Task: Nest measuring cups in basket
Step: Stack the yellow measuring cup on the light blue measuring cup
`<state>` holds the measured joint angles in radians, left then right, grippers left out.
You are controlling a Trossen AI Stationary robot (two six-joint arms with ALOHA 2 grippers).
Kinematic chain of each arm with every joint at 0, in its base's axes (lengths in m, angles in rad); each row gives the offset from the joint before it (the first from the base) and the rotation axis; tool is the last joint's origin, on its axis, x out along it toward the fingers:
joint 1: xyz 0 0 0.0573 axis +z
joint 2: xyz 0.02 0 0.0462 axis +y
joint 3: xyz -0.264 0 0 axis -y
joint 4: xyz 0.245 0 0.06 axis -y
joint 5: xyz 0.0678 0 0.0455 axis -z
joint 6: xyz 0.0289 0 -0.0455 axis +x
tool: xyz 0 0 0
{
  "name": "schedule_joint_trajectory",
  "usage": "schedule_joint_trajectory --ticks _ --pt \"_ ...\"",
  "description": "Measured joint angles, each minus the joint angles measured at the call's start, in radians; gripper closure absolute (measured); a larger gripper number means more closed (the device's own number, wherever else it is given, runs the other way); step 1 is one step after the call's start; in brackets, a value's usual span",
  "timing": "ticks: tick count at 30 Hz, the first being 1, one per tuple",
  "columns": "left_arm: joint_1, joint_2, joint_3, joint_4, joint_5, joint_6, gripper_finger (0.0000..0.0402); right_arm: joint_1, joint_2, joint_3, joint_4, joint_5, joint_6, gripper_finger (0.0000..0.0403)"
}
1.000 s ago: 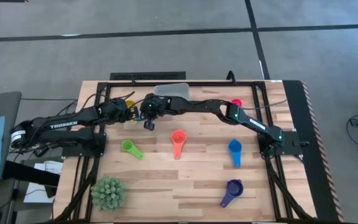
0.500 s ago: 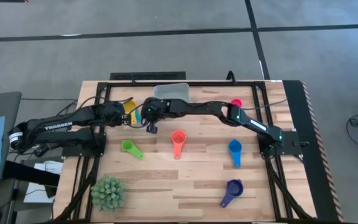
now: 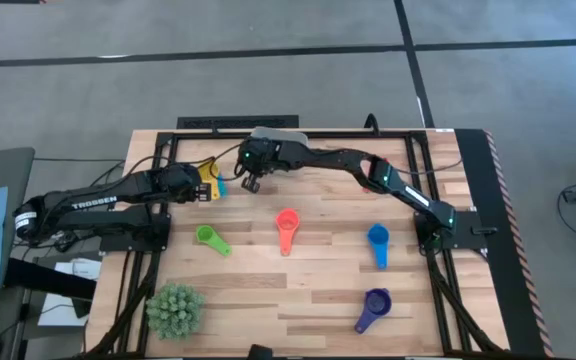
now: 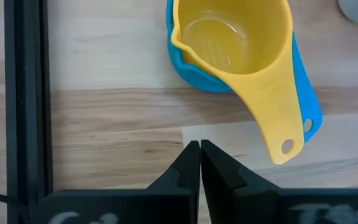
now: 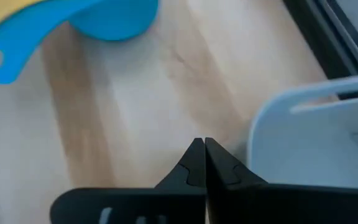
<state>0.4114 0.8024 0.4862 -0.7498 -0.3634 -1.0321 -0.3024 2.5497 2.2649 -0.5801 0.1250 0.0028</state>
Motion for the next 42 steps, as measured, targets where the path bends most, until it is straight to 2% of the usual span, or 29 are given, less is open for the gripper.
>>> schedule_joint_trajectory --ticks 6,12,16,19,26,34,42 --pt "0.000 0.021 -0.014 0.040 0.064 0.058 0.0401 0.034 -0.020 0.000 0.059 -0.070 0.063 0.0398" --pt "0.003 0.022 -0.090 0.147 0.143 0.033 0.0401 0.127 -0.026 0.000 0.163 -0.046 0.063 0.0398" --pt "0.003 0.024 -0.130 0.209 0.137 -0.006 0.0401 0.152 -0.007 -0.001 0.216 0.007 -0.008 0.0398" --pt "0.004 0.037 -0.133 0.214 0.117 -0.026 0.0401 0.150 0.020 0.002 0.290 0.039 0.001 0.0397" --pt "0.007 0.048 -0.133 0.272 0.097 -0.029 0.0401 0.137 0.044 0.002 0.321 0.089 0.006 0.0397" --pt "0.038 0.085 -0.133 0.322 0.113 -0.036 0.0401 0.129 0.064 -0.001 0.306 0.060 0.007 0.0397" --pt "0.054 0.119 -0.133 0.398 0.125 -0.035 0.0401 0.130 0.076 0.001 0.325 0.009 -0.083 0.0398"
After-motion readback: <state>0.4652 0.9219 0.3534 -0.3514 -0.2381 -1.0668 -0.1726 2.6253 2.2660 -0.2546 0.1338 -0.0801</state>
